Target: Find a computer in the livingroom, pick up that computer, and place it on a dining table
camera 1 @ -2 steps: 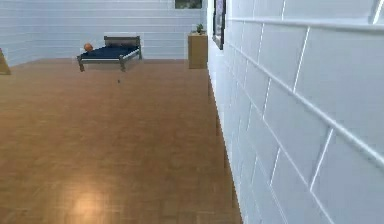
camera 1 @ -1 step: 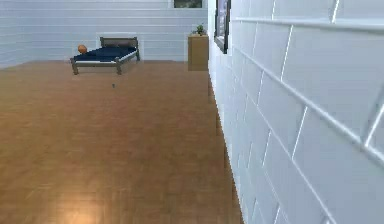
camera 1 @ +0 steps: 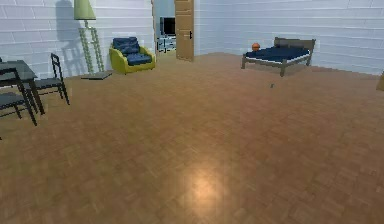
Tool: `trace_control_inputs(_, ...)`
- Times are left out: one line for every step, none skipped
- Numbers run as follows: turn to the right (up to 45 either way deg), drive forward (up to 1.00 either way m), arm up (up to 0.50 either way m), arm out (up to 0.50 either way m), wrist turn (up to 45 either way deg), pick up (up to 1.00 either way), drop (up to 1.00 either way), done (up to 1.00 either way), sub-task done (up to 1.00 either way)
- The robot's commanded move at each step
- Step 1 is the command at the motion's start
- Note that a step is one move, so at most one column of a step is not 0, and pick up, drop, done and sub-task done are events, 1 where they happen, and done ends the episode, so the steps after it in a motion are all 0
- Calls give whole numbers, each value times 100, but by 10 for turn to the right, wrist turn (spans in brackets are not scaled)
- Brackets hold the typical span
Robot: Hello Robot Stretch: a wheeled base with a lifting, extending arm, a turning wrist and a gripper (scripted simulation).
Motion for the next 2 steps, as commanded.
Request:
trace_control_inputs(-120,0,0,0,0,0,0,0,0)
trace_control_inputs(0,30,0,0,0,0,0,0,0)
